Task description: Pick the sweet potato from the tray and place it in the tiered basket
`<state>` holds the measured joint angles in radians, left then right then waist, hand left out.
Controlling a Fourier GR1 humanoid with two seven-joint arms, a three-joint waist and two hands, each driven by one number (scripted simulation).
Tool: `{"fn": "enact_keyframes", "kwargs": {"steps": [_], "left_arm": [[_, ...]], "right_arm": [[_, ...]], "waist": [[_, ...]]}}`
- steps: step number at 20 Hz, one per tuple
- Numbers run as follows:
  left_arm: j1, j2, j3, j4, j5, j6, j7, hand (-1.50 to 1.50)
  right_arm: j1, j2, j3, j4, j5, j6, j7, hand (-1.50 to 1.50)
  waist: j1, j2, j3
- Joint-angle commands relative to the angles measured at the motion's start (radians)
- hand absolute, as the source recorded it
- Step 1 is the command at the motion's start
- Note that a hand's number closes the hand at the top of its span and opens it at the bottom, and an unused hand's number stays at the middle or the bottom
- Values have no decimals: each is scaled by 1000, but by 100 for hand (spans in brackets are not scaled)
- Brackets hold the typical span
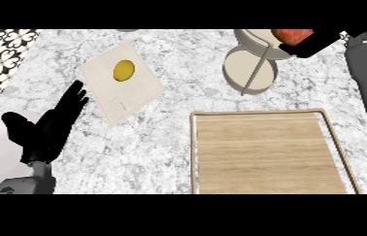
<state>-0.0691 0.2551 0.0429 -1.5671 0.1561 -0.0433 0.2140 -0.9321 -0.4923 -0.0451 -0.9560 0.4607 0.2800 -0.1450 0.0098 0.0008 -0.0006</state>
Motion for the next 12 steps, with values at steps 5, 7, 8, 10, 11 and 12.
{"fn": "enact_keyframes", "kwargs": {"steps": [5,7,8,10,11,12], "left_arm": [[18,5,24,5,-4,-33,-17,0],[-19,-18,2,-9,-28,4,16,0],[4,-31,-31,-57,-40,8,39,0],[-3,-38,-25,-56,-40,19,62,0],[32,-10,-4,-27,-23,-29,-9,0],[-24,-30,-6,-16,-21,-7,17,0]], "right_arm": [[8,73,5,67,93,-143,-38,150],[-32,81,9,175,128,-187,-94,150],[-75,85,-8,232,130,-212,-110,150],[-24,128,-5,128,137,-275,-69,150],[-19,147,-71,179,83,-327,-111,150],[-63,186,-72,178,83,-345,-57,150]], "waist": [[3,1,1],[11,5,1],[22,8,1],[5,1,1],[20,7,1],[14,6,1]]}}
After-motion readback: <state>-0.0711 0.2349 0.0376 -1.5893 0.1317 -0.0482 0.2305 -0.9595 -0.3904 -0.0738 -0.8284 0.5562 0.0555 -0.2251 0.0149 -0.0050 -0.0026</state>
